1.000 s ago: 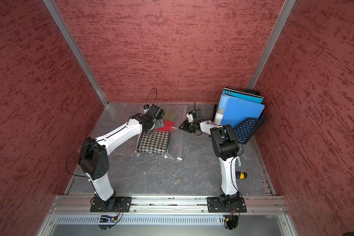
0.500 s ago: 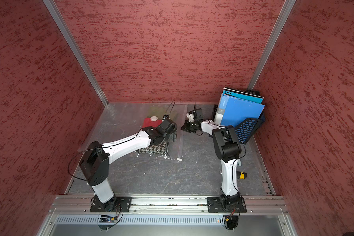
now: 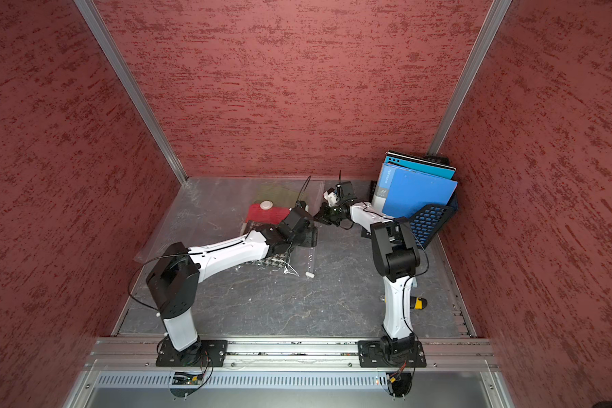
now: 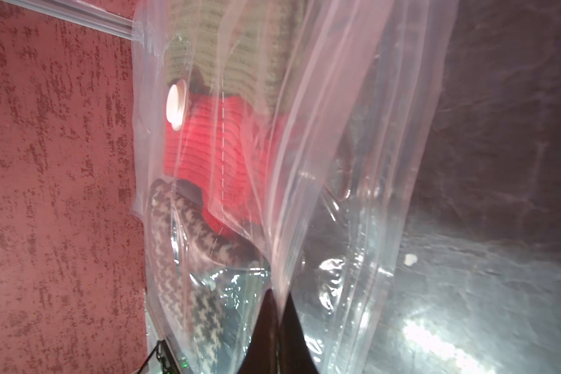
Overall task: Take the scarf out of the vacuum bag
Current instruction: Open the vacuum bag at the center of the board.
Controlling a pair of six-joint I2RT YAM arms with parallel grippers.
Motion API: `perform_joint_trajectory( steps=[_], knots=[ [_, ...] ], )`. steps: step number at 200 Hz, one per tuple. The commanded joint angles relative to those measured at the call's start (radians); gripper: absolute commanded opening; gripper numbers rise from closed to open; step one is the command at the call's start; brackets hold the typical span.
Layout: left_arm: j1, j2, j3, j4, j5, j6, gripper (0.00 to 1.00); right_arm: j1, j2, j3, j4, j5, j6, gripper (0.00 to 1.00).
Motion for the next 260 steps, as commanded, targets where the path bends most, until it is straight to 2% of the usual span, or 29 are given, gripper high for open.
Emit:
perform_joint_trajectory(
  steps=[1,45,91,116,128,140,148,161,174,186,196,200,226,245,260],
  knots=[
    [-0.028,0.09,0.09,-0.037,-0.066,0.026,0.79,-0.007,-0.043,0.049,-0.076,-0.031,0.009,0.0],
    [-0.051,0.225,0.277,-0.204,-0.2,0.036,0.78,-0.006,-0.051,0.059,-0.106,-0.033,0.001,0.0],
    [-0.089,0.426,0.59,-0.537,-0.541,0.053,0.77,-0.006,-0.06,0.058,-0.115,-0.06,0.011,0.0],
    [-0.095,0.446,0.601,-0.54,-0.549,0.059,0.76,-0.006,-0.062,0.064,-0.132,-0.063,0.009,0.0],
    [-0.09,0.445,0.593,-0.538,-0.535,0.048,0.7,-0.006,-0.063,0.065,-0.136,-0.063,0.009,0.0],
    [-0.083,0.449,0.598,-0.552,-0.527,0.031,0.6,-0.007,-0.063,0.067,-0.143,-0.063,0.009,0.0],
    [-0.077,0.45,0.601,-0.562,-0.515,0.019,0.47,-0.007,-0.067,0.065,-0.142,-0.062,0.008,0.0],
    [-0.066,0.448,0.601,-0.569,-0.492,0.006,0.21,-0.007,-0.071,0.066,-0.146,-0.062,0.007,0.0],
    [-0.052,0.451,0.599,-0.57,-0.469,0.002,0.1,-0.006,-0.075,0.065,-0.147,-0.063,0.007,0.0],
    [-0.037,0.464,0.608,-0.584,-0.45,-0.005,0.12,-0.006,-0.081,0.066,-0.147,-0.067,0.008,0.0],
    [-0.026,0.472,0.616,-0.599,-0.447,-0.014,0.28,-0.005,-0.086,0.064,-0.146,-0.068,0.009,0.0],
    [-0.023,0.473,0.616,-0.6,-0.446,-0.014,0.3,-0.006,-0.086,0.067,-0.146,-0.07,0.01,0.0],
    [-0.009,0.463,0.604,-0.591,-0.447,-0.01,0.35,-0.006,-0.088,0.069,-0.146,-0.075,0.017,0.0],
    [-0.004,0.477,0.618,-0.594,-0.44,0.0,0.45,-0.005,-0.086,0.073,-0.152,-0.083,0.018,0.0],
    [-0.002,0.492,0.632,-0.601,-0.434,0.005,0.46,-0.004,-0.087,0.076,-0.154,-0.081,0.022,0.0]
  ],
)
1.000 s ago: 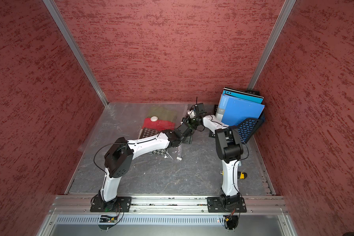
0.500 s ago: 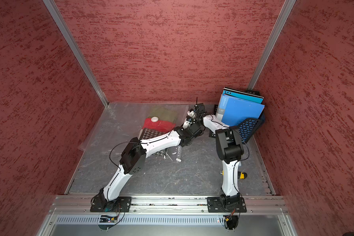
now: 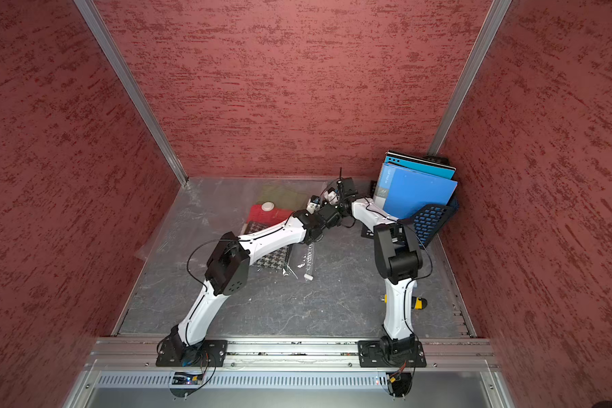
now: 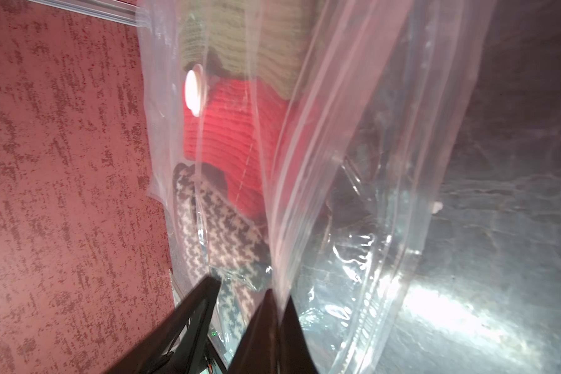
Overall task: Take the scarf out of the vacuum bag
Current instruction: Open the vacuum bag at the center of the board.
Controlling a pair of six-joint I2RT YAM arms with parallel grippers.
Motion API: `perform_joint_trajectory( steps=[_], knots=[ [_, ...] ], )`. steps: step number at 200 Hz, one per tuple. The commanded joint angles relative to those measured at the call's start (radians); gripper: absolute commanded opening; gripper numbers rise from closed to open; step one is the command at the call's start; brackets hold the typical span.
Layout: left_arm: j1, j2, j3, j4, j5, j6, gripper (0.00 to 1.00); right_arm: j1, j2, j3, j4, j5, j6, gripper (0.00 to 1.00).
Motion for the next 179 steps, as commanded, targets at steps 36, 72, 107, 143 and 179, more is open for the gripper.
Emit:
perform_joint_trajectory(
  steps=[36,72,107,143,179],
  knots=[
    [-0.019,0.029,0.025,-0.035,0.036,-0.003,0.49,-0.005,-0.028,0.065,-0.046,-0.019,0.001,0.0],
    [-0.034,-0.02,0.033,-0.023,0.076,-0.006,0.52,-0.003,0.003,0.079,-0.054,-0.022,-0.001,0.0],
    [-0.06,-0.069,0.023,0.016,0.127,0.0,0.64,-0.002,0.019,0.09,-0.069,-0.017,-0.012,0.0],
    [-0.069,-0.117,0.01,0.073,0.18,-0.007,0.64,-0.002,0.029,0.088,-0.075,-0.014,-0.019,0.0],
    [-0.085,-0.148,0.018,0.1,0.208,-0.002,0.62,-0.003,0.048,0.092,-0.081,-0.015,-0.026,0.0]
  ],
)
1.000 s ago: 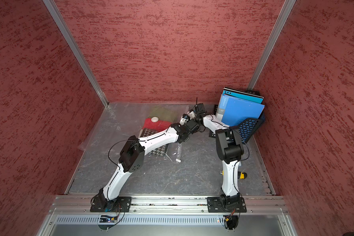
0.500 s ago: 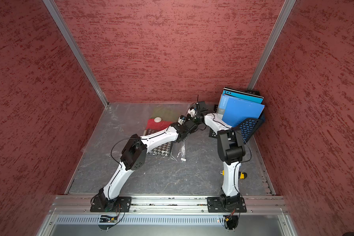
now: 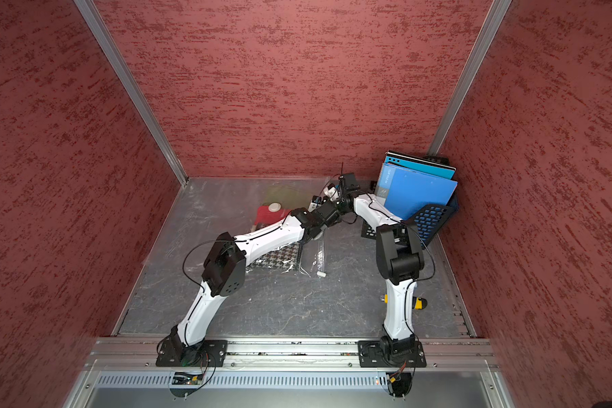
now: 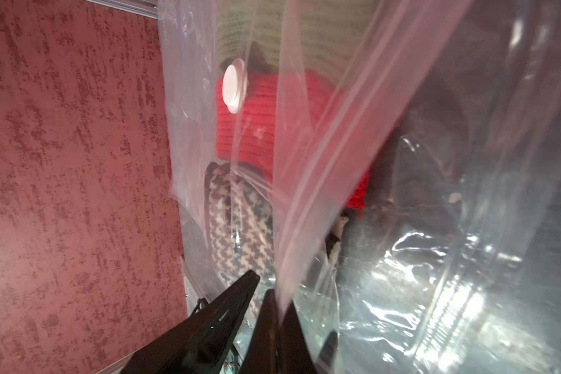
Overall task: Take the scarf out of the vacuum bag
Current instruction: Open the vacuum bag at the center of the board.
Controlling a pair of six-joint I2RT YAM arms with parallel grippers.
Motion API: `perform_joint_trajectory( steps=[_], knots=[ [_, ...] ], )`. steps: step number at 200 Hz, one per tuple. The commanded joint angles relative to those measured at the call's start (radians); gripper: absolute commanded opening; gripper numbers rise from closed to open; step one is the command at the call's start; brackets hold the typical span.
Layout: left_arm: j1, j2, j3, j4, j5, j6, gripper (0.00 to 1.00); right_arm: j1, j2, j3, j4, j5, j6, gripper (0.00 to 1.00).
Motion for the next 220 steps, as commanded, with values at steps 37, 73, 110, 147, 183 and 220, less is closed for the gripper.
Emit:
perform_joint_trajectory(
  steps=[37,73,110,147,183,220],
  knots=[
    [-0.098,-0.067,0.116,0.037,-0.017,0.044,0.58,0.005,0.058,0.02,0.028,0.036,0.002,0.0],
    [-0.095,0.035,0.182,-0.007,-0.033,0.034,0.59,0.005,0.046,0.024,0.027,0.024,0.004,0.0],
    [-0.083,0.092,0.219,-0.029,-0.078,0.037,0.59,0.005,0.017,0.014,0.035,-0.01,0.03,0.0],
    [-0.093,0.131,0.263,-0.091,-0.136,0.005,0.59,0.001,0.002,0.041,0.049,-0.04,0.092,0.0],
    [-0.112,0.116,0.219,-0.097,-0.167,-0.048,0.58,0.001,0.036,0.107,0.053,-0.023,0.13,0.0],
    [-0.144,-0.02,-0.005,0.09,-0.188,-0.033,0.57,0.001,0.082,0.149,0.058,-0.03,0.151,0.0]
  ],
)
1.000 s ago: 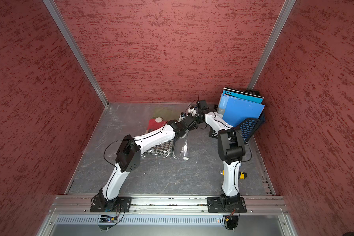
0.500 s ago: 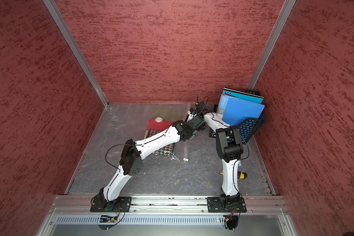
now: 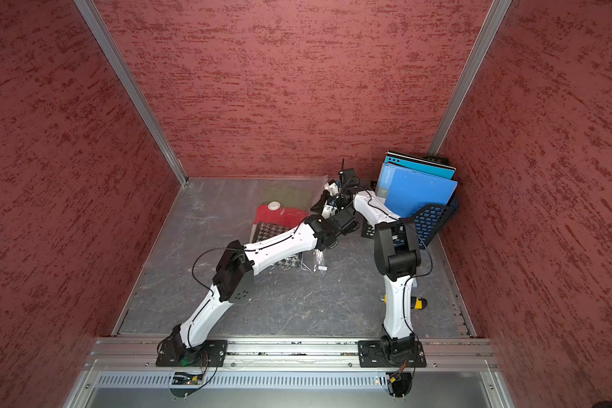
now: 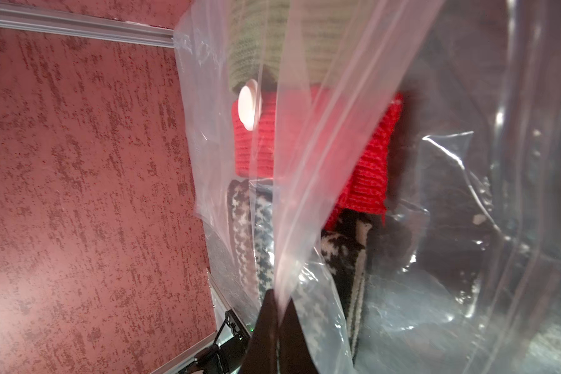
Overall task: Take the scarf out of the vacuum bag
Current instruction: Open the vacuum bag at the center of the board.
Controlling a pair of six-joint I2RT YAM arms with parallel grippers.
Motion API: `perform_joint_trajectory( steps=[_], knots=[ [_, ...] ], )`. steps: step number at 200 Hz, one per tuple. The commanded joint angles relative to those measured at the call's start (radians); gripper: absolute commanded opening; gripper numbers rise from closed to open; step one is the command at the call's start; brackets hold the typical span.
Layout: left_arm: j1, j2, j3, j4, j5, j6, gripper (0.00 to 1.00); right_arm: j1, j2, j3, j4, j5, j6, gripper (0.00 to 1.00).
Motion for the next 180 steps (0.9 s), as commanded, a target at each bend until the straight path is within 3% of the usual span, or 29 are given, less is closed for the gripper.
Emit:
perform_joint_trajectory(
  steps=[1,105,130,140,162,180],
  knots=[
    [-0.028,-0.079,-0.11,0.098,-0.027,0.003,0.57,0.005,0.03,0.041,0.031,-0.015,0.025,0.0],
    [0.036,0.027,-0.071,0.095,-0.023,-0.034,0.57,0.004,-0.014,0.01,0.042,-0.046,0.018,0.0],
    [0.07,0.032,-0.089,0.113,0.002,-0.036,0.48,0.005,-0.028,-0.002,0.057,-0.062,0.026,0.0],
    [0.083,0.035,-0.092,0.113,0.006,-0.037,0.36,0.005,-0.033,-0.007,0.064,-0.067,0.03,0.0],
    [0.096,0.03,-0.096,0.112,-0.012,-0.035,0.01,0.004,-0.036,-0.009,0.068,-0.074,0.03,0.0],
    [0.102,0.019,-0.107,0.121,-0.035,-0.031,0.0,0.005,-0.039,-0.016,0.082,-0.085,0.039,0.0]
  ],
)
